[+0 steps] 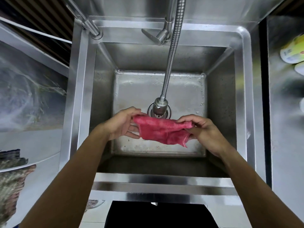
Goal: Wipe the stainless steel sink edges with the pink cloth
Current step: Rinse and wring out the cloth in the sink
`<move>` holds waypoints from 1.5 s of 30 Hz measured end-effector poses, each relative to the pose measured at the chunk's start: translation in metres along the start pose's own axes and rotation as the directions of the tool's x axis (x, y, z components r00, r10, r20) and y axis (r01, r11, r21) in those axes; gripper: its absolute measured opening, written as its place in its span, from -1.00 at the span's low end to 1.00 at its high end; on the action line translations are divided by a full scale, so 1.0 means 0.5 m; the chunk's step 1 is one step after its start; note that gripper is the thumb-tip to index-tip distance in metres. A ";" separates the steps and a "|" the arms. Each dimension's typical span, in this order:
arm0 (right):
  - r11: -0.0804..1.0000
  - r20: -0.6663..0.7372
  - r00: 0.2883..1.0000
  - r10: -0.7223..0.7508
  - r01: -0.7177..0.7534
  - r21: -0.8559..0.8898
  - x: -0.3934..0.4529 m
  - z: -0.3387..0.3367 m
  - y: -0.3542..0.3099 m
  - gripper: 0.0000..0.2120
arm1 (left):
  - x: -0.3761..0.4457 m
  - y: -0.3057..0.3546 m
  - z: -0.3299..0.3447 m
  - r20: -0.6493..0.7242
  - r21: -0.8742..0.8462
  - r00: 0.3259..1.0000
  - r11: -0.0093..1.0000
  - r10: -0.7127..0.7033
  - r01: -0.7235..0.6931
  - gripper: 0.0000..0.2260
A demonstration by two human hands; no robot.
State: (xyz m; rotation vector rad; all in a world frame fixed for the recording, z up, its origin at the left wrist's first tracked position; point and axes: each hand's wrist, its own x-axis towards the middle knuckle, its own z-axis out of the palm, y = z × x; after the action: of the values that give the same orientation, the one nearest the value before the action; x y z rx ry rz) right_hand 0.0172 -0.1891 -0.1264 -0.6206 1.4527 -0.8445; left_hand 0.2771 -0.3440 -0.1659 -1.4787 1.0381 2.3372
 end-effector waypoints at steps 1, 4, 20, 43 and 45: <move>0.998 0.013 1.000 -0.024 0.025 -0.050 -0.003 0.005 -0.012 -0.64 | 0.007 0.016 -0.005 -0.022 0.107 0.999 0.993 -0.037 0.039 -0.58; 0.984 0.023 0.998 -0.062 0.065 -0.166 -0.012 0.021 -0.035 -0.56 | 0.023 0.081 -0.001 -0.151 0.428 0.989 0.900 -0.011 0.076 -0.71; 0.939 0.091 0.965 -0.245 0.259 -0.224 0.006 0.041 -0.157 -0.70 | 0.101 0.357 0.065 -0.501 0.010 0.728 0.845 0.467 -0.535 -0.66; 0.968 -0.123 0.961 -0.249 0.250 -0.009 0.039 0.023 -0.133 -0.81 | -0.037 0.067 0.014 -0.036 0.267 0.902 0.874 0.429 -0.405 -0.71; 0.991 -0.156 0.979 -0.132 0.132 -0.008 0.043 0.024 -0.098 -0.85 | -0.029 0.050 0.014 -0.076 0.177 0.906 0.900 0.416 -0.398 -0.67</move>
State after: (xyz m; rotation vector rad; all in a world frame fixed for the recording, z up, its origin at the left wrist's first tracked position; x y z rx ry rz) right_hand 0.0220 -0.2362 -0.0991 -0.6670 1.5638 -1.0177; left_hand 0.2669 -0.3550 -0.1406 -1.4599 1.6659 2.3772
